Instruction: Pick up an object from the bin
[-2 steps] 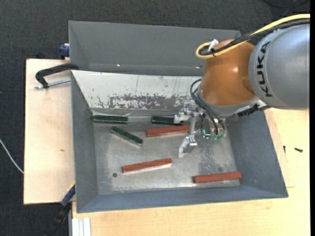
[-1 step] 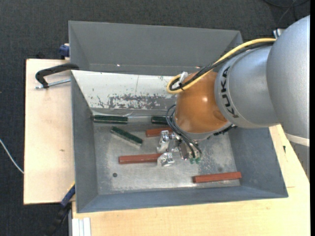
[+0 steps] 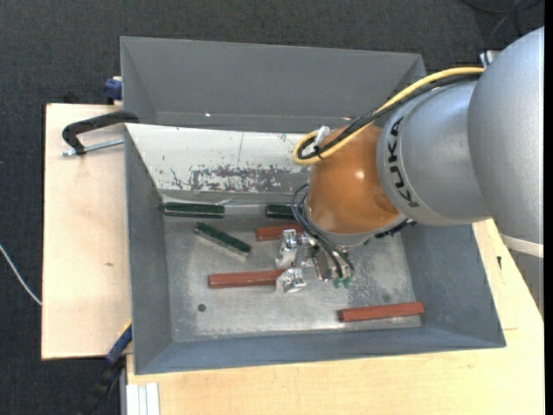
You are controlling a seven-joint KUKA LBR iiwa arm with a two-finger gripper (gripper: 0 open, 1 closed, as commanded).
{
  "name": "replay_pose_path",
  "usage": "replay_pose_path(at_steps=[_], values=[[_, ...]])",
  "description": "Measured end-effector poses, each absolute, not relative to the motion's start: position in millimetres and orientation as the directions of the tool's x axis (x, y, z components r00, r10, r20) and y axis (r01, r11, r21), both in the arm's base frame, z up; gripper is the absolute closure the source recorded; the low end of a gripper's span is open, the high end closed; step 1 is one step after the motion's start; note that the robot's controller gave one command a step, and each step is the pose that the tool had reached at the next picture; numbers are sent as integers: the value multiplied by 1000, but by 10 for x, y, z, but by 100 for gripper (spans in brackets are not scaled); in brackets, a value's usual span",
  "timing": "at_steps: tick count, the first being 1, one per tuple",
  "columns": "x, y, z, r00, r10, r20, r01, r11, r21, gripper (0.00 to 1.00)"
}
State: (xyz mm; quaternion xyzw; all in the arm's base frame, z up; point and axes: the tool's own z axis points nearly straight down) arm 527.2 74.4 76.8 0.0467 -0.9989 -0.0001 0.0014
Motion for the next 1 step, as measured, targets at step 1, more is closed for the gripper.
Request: replay_pose_path(at_steps=[1], values=[[5316,984,2621,-999,-52,-15,-52,999,3,100]])
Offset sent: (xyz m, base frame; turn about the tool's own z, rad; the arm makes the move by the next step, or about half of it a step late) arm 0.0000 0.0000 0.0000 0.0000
